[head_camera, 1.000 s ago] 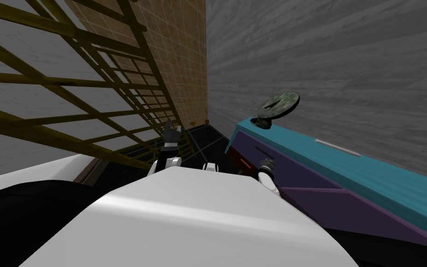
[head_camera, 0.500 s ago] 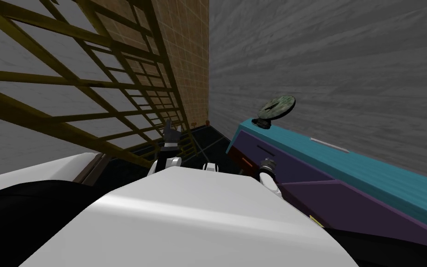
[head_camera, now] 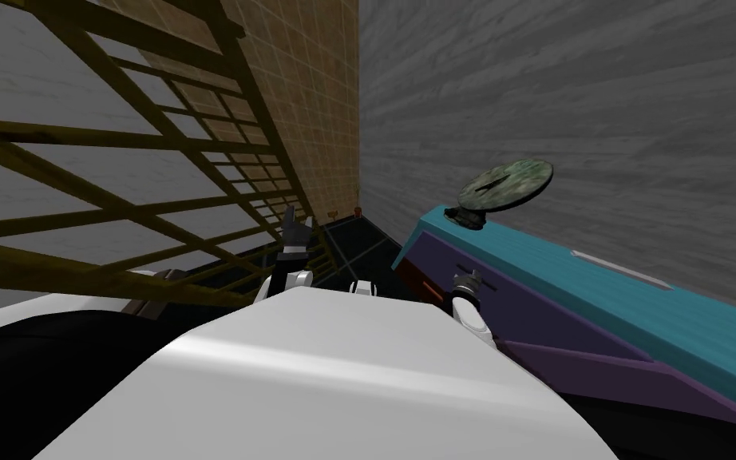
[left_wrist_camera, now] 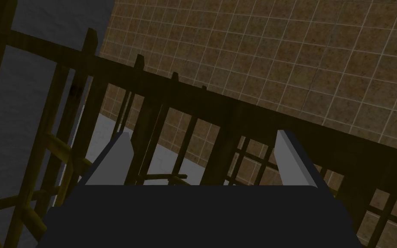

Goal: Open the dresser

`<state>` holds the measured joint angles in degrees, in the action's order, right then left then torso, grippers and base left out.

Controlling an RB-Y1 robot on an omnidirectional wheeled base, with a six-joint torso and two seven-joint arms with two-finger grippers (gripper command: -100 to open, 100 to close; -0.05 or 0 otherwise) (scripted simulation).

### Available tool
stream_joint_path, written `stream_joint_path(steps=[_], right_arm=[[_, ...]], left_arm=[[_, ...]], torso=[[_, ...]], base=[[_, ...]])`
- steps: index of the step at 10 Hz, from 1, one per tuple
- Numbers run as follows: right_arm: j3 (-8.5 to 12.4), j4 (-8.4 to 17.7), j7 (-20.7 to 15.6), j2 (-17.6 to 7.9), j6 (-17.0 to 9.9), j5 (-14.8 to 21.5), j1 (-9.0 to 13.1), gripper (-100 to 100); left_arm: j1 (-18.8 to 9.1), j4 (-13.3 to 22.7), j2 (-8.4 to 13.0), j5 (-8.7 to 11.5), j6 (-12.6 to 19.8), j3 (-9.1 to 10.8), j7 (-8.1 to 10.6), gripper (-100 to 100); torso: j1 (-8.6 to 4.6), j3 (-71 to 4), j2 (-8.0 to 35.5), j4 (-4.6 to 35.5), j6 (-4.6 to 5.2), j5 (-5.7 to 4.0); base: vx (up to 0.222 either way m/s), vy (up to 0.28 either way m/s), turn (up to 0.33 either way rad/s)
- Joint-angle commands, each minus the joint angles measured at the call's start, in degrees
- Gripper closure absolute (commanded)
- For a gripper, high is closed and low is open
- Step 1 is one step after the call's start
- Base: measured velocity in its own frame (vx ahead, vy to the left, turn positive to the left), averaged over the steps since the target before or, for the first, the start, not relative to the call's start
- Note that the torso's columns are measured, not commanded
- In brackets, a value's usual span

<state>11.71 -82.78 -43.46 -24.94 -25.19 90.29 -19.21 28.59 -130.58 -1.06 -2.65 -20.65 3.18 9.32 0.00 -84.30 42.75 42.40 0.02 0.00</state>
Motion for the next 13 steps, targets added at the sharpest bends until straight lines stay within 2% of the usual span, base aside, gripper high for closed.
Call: stream_joint_path(steps=[1, 2, 3, 4, 5, 6, 8, 9, 10, 11, 13], right_arm=[[0.0, 0.0, 0.0, 0.0, 0.0, 0.0, 0.0, 100], [1.6, 2.7, -0.5, -0.6, -0.7, -0.9, 1.5, 100], [3.1, 4.3, -0.9, -1.2, -1.5, -1.8, 2.9, 100], [3.1, 5.5, -0.9, -1.2, -1.5, -1.8, 2.9, 100], [4.7, 7.1, -1.4, -1.7, -2.2, -2.6, 4.3, 100], [4.7, 8.2, -1.4, -1.7, -2.2, -2.6, 4.3, 100], [7.8, 12.7, -2.4, -2.9, -3.6, -4.4, 7.2, 100], [7.8, 13.7, -2.4, -2.9, -3.6, -4.4, 7.2, 100], [9.4, 16.5, -2.9, -3.5, -4.4, -5.3, 8.6, 100], [9.4, 16.5, -2.9, -3.5, -4.4, -5.3, 8.6, 100], [12.5, 20.7, -3.8, -4.6, -5.8, -7.0, 11.5, 100]], left_arm=[[0.0, 0.0, 0.0, 0.0, 0.0, 0.00, 0.00, 0], [0.0, 0.0, 0.0, 0.0, 0.0, 0.00, 0.00, 0], [0.0, 0.0, 0.0, 0.0, 0.0, -0.02, 0.00, 0], [-0.1, 0.0, 0.0, 0.0, 0.0, -0.02, 0.00, 0], [0.0, 0.0, 0.0, 0.0, 0.0, -0.01, 0.00, 0], [-0.1, 0.0, 0.0, 0.0, 0.0, -0.02, 0.00, 0], [0.0, 0.0, 0.0, 0.0, 0.0, -0.01, 0.00, 0], [-0.1, 0.0, 0.0, 0.0, 0.0, -0.01, 0.00, 0], [0.0, 0.0, 0.0, 0.0, 0.0, 0.00, 0.00, 0], [0.0, 0.0, 0.0, 0.0, 0.0, -0.01, 0.00, 0], [0.0, 0.0, 0.0, 0.0, 0.0, -0.01, 0.00, 0]], torso=[[-0.01, 0.1, 0.1, 0.1, 0.00, 0.00], [-0.01, 0.0, -0.1, 0.0, -0.01, 0.00], [0.05, 0.0, 0.0, 0.0, -0.09, 0.01], [0.10, 0.1, 0.1, 0.0, -0.02, 0.03], [-0.02, -0.1, -0.2, 0.0, 0.06, 0.00], [-0.01, -0.3, -0.5, -0.1, -0.06, -0.01], [0.02, -0.4, -0.7, -0.2, -0.06, 0.00], [0.05, -0.2, -0.4, -0.1, -0.04, 0.02], [-0.05, -0.2, -0.4, -0.1, 0.06, 0.00], [-0.03, -0.3, -0.5, -0.1, -0.05, -0.01], [0.06, -0.3, -0.5, -0.1, -0.08, 0.01]], base=[[0.015, 0.000, 0.001], [-0.114, 0.012, 0.350], [-0.255, 0.030, 0.480], [-0.235, 0.025, 0.197], [-0.224, 0.039, 0.369], [-0.165, 0.033, 0.221], [-0.208, 0.061, 0.407], [-0.187, 0.046, 0.211], [-0.177, 0.055, 0.330], [-0.147, 0.046, 0.186], [-0.210, 0.100, 0.408]])
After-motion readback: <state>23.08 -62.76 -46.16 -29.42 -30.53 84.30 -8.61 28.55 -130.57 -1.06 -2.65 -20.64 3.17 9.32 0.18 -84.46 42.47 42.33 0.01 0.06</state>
